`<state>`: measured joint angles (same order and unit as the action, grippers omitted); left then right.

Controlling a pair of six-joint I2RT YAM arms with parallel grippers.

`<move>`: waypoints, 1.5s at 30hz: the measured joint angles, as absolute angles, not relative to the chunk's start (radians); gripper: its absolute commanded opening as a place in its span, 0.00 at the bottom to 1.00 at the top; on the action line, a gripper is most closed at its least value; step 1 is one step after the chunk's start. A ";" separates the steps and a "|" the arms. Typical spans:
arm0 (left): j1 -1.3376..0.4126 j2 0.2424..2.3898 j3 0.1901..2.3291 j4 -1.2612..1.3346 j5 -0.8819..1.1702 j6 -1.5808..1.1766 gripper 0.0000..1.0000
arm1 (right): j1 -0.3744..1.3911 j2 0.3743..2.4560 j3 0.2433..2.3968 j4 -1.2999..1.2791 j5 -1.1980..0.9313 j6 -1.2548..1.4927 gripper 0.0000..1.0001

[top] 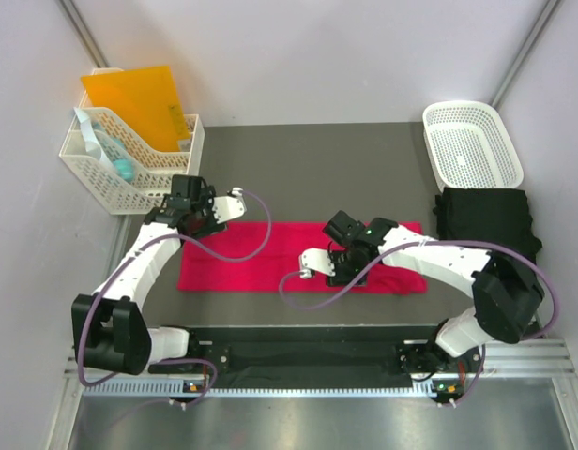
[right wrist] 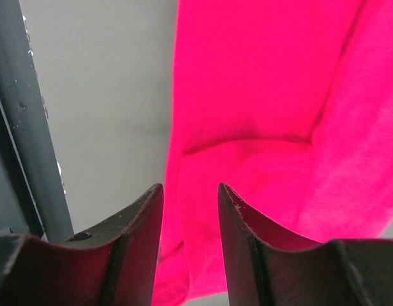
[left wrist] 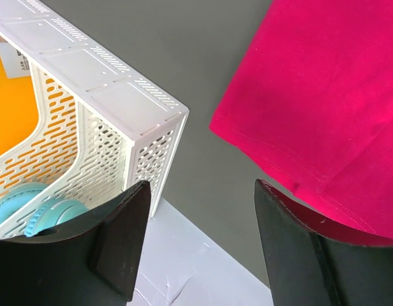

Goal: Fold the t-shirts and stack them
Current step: Fold the tshirt

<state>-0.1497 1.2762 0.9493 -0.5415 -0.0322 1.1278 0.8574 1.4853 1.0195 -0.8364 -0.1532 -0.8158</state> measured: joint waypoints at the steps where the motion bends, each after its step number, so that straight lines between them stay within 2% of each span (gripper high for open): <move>1: -0.150 1.276 0.950 -0.542 -0.033 1.127 0.71 | 0.858 1.491 1.013 -0.830 -0.155 -0.815 0.40; 15: -0.150 1.256 0.952 -0.541 -0.035 1.127 0.71 | 0.858 1.555 0.954 -0.729 -0.147 -0.790 0.38; 19: -0.150 1.256 0.952 -0.540 -0.035 1.127 0.71 | 0.858 1.565 0.954 -0.708 -0.139 -0.788 0.33; 22: -0.150 1.256 0.952 -0.537 -0.035 1.127 0.71 | 0.858 1.578 0.954 -0.694 -0.136 -0.784 0.26; 25: -0.150 1.256 0.952 -0.537 -0.035 1.127 0.71 | 0.858 1.585 0.954 -0.688 -0.133 -0.781 0.15; 26: -0.150 1.256 0.952 -0.537 -0.035 1.127 0.71 | 0.858 1.586 0.954 -0.686 -0.133 -0.781 0.08; 29: -0.150 1.256 0.952 -0.537 -0.035 1.128 0.71 | 0.858 1.586 0.954 -0.685 -0.133 -0.780 0.00; 45: -0.150 1.257 0.952 -0.530 -0.025 1.132 0.71 | 0.858 1.585 1.040 -0.772 -0.203 -0.809 0.00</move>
